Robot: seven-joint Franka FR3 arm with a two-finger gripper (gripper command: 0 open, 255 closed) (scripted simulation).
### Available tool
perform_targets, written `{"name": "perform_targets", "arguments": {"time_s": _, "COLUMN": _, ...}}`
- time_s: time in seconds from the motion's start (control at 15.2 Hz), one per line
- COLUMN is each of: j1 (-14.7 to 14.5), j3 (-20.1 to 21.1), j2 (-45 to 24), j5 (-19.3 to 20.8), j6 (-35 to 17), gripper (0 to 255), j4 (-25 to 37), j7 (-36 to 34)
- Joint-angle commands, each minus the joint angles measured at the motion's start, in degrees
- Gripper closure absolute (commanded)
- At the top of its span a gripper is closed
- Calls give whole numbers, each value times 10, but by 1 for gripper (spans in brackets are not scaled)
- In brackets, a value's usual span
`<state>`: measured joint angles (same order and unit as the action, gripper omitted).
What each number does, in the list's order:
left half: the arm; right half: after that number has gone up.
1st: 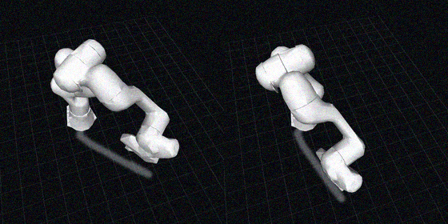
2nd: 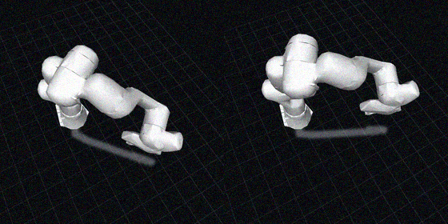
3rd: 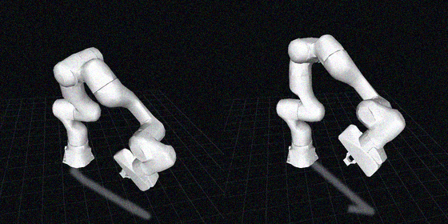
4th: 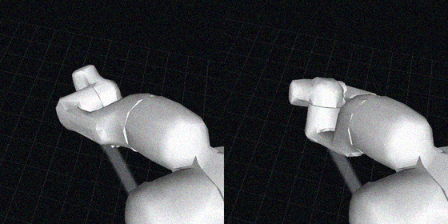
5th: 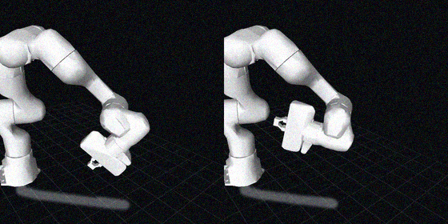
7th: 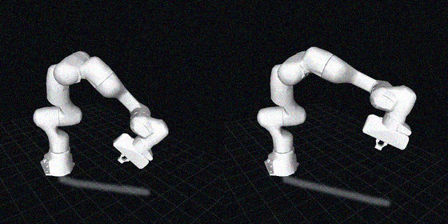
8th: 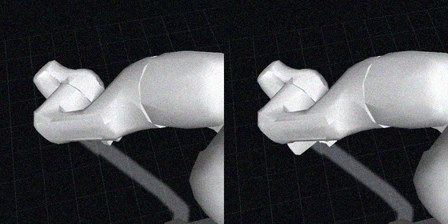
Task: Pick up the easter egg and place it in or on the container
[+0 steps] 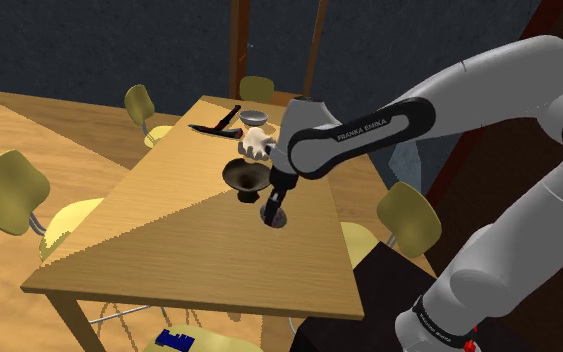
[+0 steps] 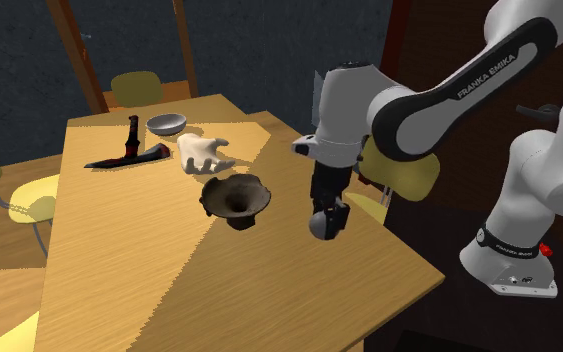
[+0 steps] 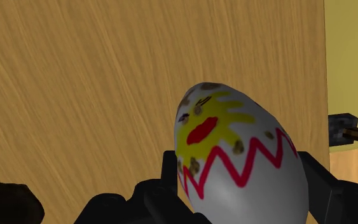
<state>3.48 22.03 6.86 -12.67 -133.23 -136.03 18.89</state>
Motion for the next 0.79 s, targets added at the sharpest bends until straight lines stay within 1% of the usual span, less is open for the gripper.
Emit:
{"name": "perform_targets", "arguments": {"time_s": 0.0, "j1": 0, "j3": -2, "j2": 12, "j5": -3, "j6": 17, "gripper": 255, "j4": 5, "j7": 1}}
{"name": "perform_targets", "arguments": {"time_s": 0.59, "j1": 1, "j3": -9, "j2": 48, "j5": -6, "j6": 91, "gripper": 255, "j4": 44, "j7": -1}}
{"name": "perform_targets", "arguments": {"time_s": 0.66, "j1": 1, "j3": -9, "j2": 50, "j5": -6, "j6": 94, "gripper": 255, "j4": 46, "j7": -1}}
{"name": "perform_targets", "arguments": {"time_s": 0.73, "j1": 7, "j3": -13, "j2": 31, "j5": 2, "j6": 96, "gripper": 255, "j4": 64, "j7": 3}}
